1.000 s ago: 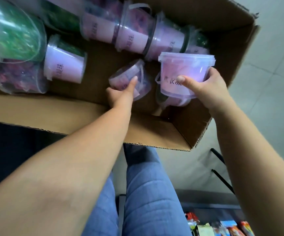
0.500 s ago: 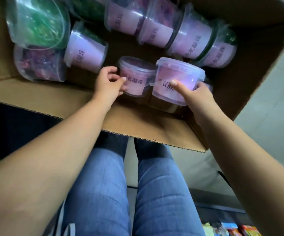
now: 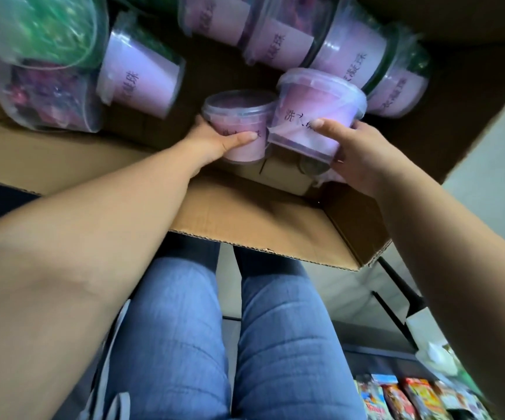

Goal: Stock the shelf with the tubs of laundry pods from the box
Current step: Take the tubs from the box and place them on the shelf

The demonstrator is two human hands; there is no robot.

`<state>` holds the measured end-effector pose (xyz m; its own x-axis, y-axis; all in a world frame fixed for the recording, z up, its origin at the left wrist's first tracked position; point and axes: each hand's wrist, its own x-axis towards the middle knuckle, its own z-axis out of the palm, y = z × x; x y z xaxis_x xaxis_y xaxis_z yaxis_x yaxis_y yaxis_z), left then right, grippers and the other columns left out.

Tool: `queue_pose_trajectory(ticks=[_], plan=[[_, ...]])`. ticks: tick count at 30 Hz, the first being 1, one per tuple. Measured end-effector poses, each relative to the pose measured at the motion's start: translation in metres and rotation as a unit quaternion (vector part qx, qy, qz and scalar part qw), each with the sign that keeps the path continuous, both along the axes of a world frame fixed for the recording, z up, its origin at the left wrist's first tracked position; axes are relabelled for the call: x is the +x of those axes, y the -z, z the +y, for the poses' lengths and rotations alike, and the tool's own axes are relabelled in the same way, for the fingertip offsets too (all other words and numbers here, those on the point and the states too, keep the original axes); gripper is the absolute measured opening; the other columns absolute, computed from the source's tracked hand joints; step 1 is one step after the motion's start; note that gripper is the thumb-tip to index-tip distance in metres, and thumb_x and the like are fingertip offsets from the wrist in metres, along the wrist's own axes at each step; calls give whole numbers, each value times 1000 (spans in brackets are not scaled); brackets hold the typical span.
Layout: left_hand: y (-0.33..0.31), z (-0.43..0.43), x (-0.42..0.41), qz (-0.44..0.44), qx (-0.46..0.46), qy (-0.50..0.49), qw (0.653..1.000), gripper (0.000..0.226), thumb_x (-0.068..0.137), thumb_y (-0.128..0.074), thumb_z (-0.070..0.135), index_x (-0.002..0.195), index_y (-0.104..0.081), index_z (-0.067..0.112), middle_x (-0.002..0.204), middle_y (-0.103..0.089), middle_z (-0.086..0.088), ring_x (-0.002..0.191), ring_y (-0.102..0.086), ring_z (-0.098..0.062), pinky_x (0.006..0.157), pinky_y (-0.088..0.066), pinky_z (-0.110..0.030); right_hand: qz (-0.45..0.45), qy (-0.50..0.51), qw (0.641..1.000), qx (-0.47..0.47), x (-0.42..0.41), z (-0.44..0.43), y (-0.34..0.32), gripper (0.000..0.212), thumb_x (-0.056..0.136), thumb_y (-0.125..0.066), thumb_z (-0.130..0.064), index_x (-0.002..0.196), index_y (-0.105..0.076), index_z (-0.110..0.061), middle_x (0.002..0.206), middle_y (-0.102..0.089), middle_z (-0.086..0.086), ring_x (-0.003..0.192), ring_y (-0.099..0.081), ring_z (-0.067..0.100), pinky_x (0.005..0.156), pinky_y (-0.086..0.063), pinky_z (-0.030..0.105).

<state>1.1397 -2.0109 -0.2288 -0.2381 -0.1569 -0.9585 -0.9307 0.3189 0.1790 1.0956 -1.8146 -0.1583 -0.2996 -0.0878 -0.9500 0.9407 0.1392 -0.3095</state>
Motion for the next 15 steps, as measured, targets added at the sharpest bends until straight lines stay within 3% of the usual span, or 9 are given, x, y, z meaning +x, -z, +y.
queue_pose_trajectory(ticks=[3, 6, 9, 11, 15], plan=[[-5, -4, 7, 11, -18, -44, 999, 109, 64, -78, 43, 145, -14, 8, 147, -33, -10, 133, -35, -24, 109, -31, -32, -9, -4, 1000, -23, -2, -1, 6, 90, 35, -88, -50, 112, -56, -16, 101, -60, 14, 88, -48, 32, 74, -30, 44], [-20, -8, 15, 13, -59, -27, 998, 105, 68, -75, 43, 144, -12, 7, 148, -30, -12, 134, -33, -27, 108, -29, -34, -39, 12, 999, 32, -4, -14, 11, 128, 28, -81, -69, 138, -35, -21, 116, -61, 2, 91, -60, 23, 74, -42, 34], [-38, -4, 19, 20, -59, -41, 997, 99, 70, -75, 40, 141, -15, 6, 147, -30, -13, 134, -34, -26, 105, -29, -30, -5, 11, 979, 201, 1, -39, 23, 135, 38, -78, -68, 144, -17, -11, 143, -37, 9, 128, -42, 24, 101, -40, 43], [-46, 1, 15, 10, -61, -65, 996, 100, 70, -74, 42, 141, -14, 4, 147, -30, -14, 133, -35, -27, 105, -30, -33, -14, 14, 973, 231, 5, -55, 29, 145, 33, -78, -69, 146, -10, -9, 149, -25, 12, 136, -31, 26, 109, -32, 47], [-50, -4, 11, 1, -104, -78, 991, 105, 65, -75, 49, 139, -18, 1, 146, -31, -14, 132, -37, -28, 104, -32, -35, -17, 42, 965, 260, 6, -68, 51, 128, 60, -80, -50, 146, 6, -7, 153, -12, 14, 141, -19, 25, 115, -18, 39]])
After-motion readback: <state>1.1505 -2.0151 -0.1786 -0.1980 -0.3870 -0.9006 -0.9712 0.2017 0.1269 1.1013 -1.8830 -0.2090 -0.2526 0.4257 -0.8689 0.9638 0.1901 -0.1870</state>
